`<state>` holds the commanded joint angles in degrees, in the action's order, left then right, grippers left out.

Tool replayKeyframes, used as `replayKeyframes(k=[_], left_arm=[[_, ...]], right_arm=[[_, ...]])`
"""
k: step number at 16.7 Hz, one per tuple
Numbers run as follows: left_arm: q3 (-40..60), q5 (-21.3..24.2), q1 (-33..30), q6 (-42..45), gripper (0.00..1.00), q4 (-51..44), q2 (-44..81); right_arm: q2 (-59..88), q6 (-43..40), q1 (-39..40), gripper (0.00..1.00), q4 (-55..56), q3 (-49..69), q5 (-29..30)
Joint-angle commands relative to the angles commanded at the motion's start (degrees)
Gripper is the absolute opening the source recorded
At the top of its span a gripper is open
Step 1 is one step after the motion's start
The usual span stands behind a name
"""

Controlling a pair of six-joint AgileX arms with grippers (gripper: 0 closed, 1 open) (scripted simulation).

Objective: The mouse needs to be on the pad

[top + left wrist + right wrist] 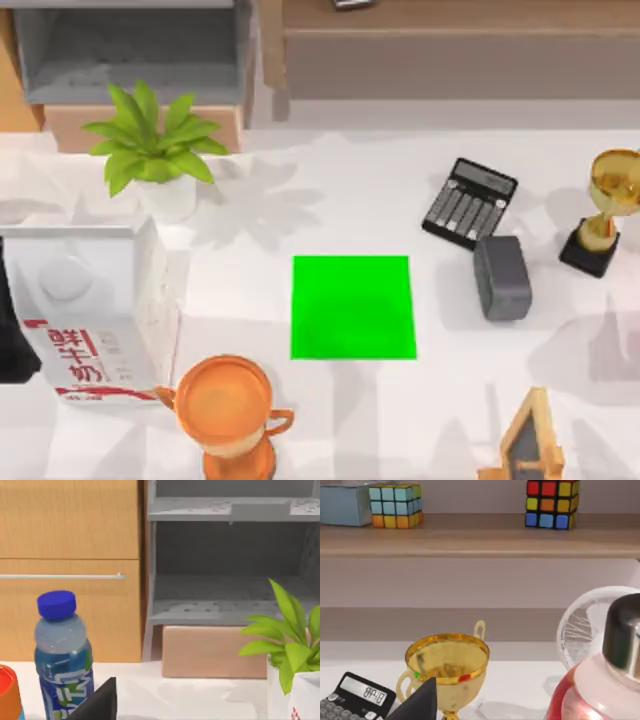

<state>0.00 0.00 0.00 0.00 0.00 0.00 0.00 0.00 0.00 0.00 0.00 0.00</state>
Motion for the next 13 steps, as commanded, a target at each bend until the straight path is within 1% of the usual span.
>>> replayKeyframes(k=[4,7,10,13], left_arm=[[1.8,0.4,0.8,-0.8,1.0,0.3,1.9],[8.7,1.5,3.5,-3.5,1.0,-0.6,9.1],[19.9,2.9,7.5,-7.3,1.0,-5.0,21.8],[32.4,3.7,12.3,-11.3,1.0,-13.9,39.8]], right_arm=[[0.0,0.0,0.0,1.0,0.0,0.0,0.0],[0.0,0.0,0.0,1.0,0.0,0.0,0.0],[0.0,0.0,0.0,1.0,0.0,0.0,0.0],[0.0,0.0,0.0,1.0,0.0,0.0,0.0]])
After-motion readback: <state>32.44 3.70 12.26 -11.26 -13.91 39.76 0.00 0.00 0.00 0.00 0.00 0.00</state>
